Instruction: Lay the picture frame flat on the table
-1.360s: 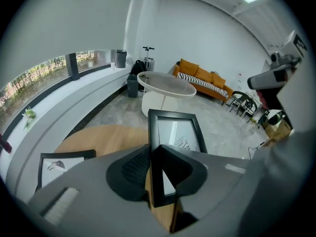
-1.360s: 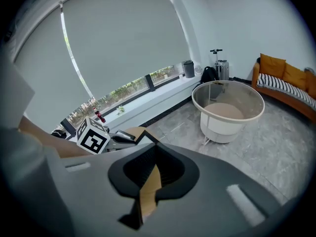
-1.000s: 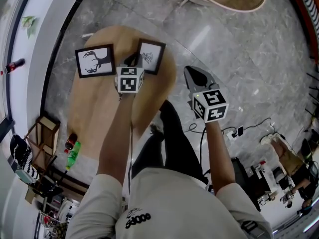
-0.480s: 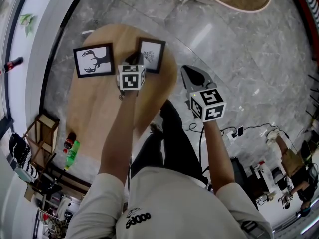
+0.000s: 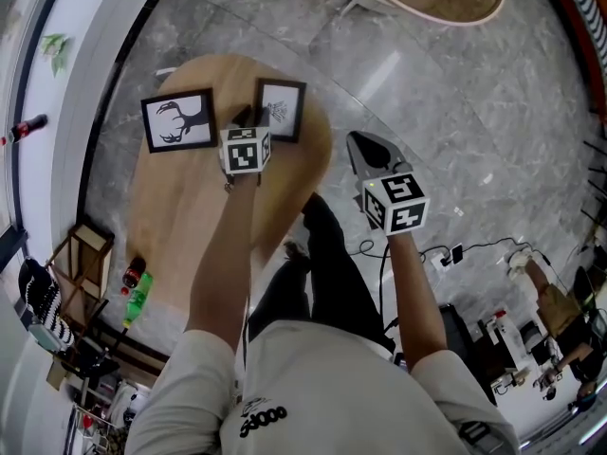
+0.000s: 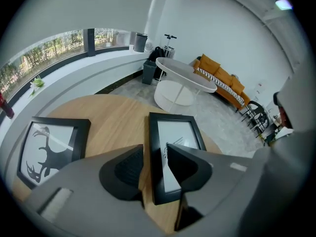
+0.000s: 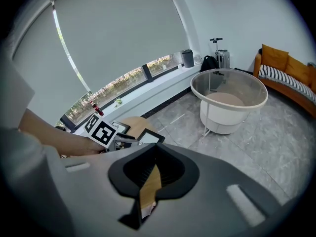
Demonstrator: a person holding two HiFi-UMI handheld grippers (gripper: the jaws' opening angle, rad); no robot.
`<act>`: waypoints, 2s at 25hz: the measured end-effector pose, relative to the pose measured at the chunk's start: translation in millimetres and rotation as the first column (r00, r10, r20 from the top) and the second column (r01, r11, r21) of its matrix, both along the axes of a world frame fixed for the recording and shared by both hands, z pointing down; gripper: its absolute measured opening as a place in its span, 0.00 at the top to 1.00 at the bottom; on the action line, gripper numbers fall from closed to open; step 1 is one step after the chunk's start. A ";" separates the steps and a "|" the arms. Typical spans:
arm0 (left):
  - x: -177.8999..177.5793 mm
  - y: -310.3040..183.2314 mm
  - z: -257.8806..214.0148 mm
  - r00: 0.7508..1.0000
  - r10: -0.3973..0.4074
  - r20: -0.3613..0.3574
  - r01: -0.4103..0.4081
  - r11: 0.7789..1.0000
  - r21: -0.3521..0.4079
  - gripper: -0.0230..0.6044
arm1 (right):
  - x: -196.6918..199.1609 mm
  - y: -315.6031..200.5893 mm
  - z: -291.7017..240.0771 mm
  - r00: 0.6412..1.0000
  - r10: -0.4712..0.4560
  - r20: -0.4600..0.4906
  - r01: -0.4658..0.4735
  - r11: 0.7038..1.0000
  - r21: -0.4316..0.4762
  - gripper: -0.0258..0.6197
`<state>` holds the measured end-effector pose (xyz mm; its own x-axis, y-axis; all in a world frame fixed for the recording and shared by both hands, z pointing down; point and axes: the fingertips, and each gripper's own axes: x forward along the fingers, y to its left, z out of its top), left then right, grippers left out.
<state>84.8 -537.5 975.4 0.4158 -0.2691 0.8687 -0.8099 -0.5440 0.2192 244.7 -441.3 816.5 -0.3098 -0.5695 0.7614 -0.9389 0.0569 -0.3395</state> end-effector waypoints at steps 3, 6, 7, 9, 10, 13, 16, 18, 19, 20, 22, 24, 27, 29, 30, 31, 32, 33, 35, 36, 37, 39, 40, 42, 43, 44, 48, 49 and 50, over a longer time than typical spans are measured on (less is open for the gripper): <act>-8.6 4.0 -10.1 1.000 -0.009 -0.015 0.009 1.000 0.004 0.71 | -2.0 0.7 -16.2 1.000 0.000 -0.005 0.000 1.000 0.026 0.96; -18.8 17.2 -30.7 0.999 -0.015 -0.029 0.015 1.000 0.011 0.73 | -4.0 7.5 -38.2 1.000 0.000 -0.009 0.000 0.999 0.046 0.96; -22.8 21.8 -39.8 0.999 -0.018 -0.032 0.018 1.000 0.017 0.75 | -4.4 9.9 -47.4 1.000 0.001 -0.012 -0.001 0.998 0.056 0.96; -31.2 26.6 -58.4 0.998 -0.035 -0.047 0.037 0.999 0.033 0.77 | -4.2 11.2 -67.8 1.000 0.006 -0.022 -0.004 0.996 0.092 0.96; -36.1 28.2 -67.9 0.997 -0.051 -0.059 0.053 0.998 0.041 0.79 | -4.1 11.6 -78.8 1.000 0.010 -0.026 -0.007 0.993 0.114 0.96; -56.9 41.4 -101.1 0.991 -0.095 -0.091 0.101 0.993 0.064 0.83 | -8.3 23.7 -112.5 0.999 0.026 -0.019 -0.023 0.986 0.165 0.96; -77.3 61.7 -139.8 0.988 -0.104 -0.117 0.117 0.988 0.105 0.85 | -12.8 45.6 -143.8 0.999 0.034 -0.037 -0.027 0.981 0.194 0.96; -90.0 75.9 -167.8 0.985 -0.103 -0.136 0.122 0.983 0.141 0.86 | -15.2 59.2 -167.6 0.996 0.023 -0.083 -0.004 0.975 0.221 0.96; -96.7 83.7 -182.5 0.984 -0.102 -0.145 0.125 0.979 0.159 0.87 | -16.9 65.8 -180.7 0.995 0.018 -0.102 0.007 0.972 0.237 0.96; -103.4 91.8 -197.4 0.983 -0.101 -0.154 0.128 0.976 0.178 0.87 | -18.8 72.4 -194.1 0.994 0.015 -0.112 0.014 0.967 0.254 0.96; -115.0 108.2 -227.0 0.979 -0.096 -0.177 0.134 0.967 0.215 0.89 | -22.3 85.4 -219.8 0.994 0.016 -0.111 0.017 0.957 0.288 0.96; -123.9 124.7 -255.4 0.975 -0.089 -0.205 0.140 0.958 0.251 0.90 | -25.0 98.7 -243.5 0.993 0.017 -0.113 0.020 0.947 0.320 0.96; -136.5 150.0 -298.4 0.967 -0.076 -0.243 0.150 0.940 0.306 0.90 | -30.4 120.8 -278.8 0.992 0.021 -0.127 0.027 0.931 0.365 0.96; -146.1 165.1 -325.7 0.960 -0.068 -0.271 0.161 0.928 0.335 0.91 | -36.3 134.8 -300.0 0.991 0.024 -0.134 0.031 0.920 0.392 0.96; -151.9 172.0 -338.2 0.956 -0.068 -0.286 0.169 0.922 0.347 0.91 | -40.1 141.0 -309.4 0.990 0.025 -0.139 0.034 0.914 0.404 0.96; -157.9 179.1 -350.1 0.951 -0.068 -0.301 0.179 0.916 0.358 0.91 | -44.1 147.1 -318.5 0.989 0.025 -0.143 0.037 0.909 0.415 0.96; -163.4 186.6 -361.8 0.947 -0.065 -0.315 0.185 0.911 0.369 0.92 | -48.2 153.5 -327.8 0.989 0.027 -0.147 0.039 0.903 0.428 0.96; -167.8 194.8 -373.3 0.943 -0.056 -0.327 0.185 0.906 0.380 0.93 | -52.4 160.4 -337.6 0.988 0.030 -0.148 0.039 0.896 0.443 0.96; -173.0 212.0 -397.1 0.939 -0.018 -0.345 0.166 0.899 0.405 0.95 | -61.6 175.3 -359.1 0.989 0.035 -0.146 0.039 0.878 0.477 0.96; -174.8 220.0 -410.2 0.937 0.007 -0.349 0.152 0.893 0.425 0.95 | -66.5 182.6 -370.5 0.989 0.036 -0.144 0.041 0.869 0.494 0.96; -176.5 227.1 -424.5 0.935 0.032 -0.353 0.139 0.883 0.449 0.95 | -71.6 189.6 -381.9 0.989 0.036 -0.145 0.044 0.859 0.510 0.96; -179.8 239.6 -456.6 0.930 0.078 -0.360 0.124 0.854 0.506 0.95 | -82.4 203.4 -404.5 0.987 0.034 -0.156 0.056 0.841 0.538 0.96; -181.3 245.7 -473.9 0.926 0.101 -0.364 0.120 0.835 0.536 0.95 | -88.7 210.5 -415.6 0.986 0.030 -0.165 0.067 0.831 0.552 0.96; -184.8 256.9 -509.0 0.919 0.145 -0.367 0.114 0.793 0.599 0.95 | -102.6 223.1 -437.3 0.982 0.020 -0.186 0.094 0.808 0.582 0.96; -187.2 261.9 -526.4 0.916 0.166 -0.367 0.112 0.770 0.628 0.95 | -110.4 228.4 -448.1 0.981 0.014 -0.195 0.107 0.796 0.596 0.96; -190.2 266.6 -543.3 0.912 0.184 -0.366 0.111 0.749 0.653 0.95 | -118.6 233.3 -458.6 0.979 0.007 -0.202 0.120 0.783 0.610 0.96; -200.9 289.7 -605.9 0.895 0.248 -0.371 0.115 0.676 0.728 0.95 | -148.8 253.9 -496.7 0.972 -0.021 -0.233 0.173 0.735 0.655 0.96; -202.2 296.6 -620.2 0.893 0.263 -0.364 0.112 0.654 0.748 0.95 | -154.9 259.2 -504.9 0.971 -0.030 -0.238 0.185 0.725 0.663 0.96; -203.4 303.8 -633.5 0.893 0.279 -0.353 0.106 0.631 0.768 0.95 | -160.9 264.6 -512.5 0.970 -0.040 -0.242 0.197 0.716 0.670 0.96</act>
<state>-118.5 -233.7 342.0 0.7227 -0.6823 0.1106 -0.6852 -0.7282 -0.0148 83.8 -176.7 304.0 -0.3008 -0.9260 0.2280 -0.9488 0.3148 0.0268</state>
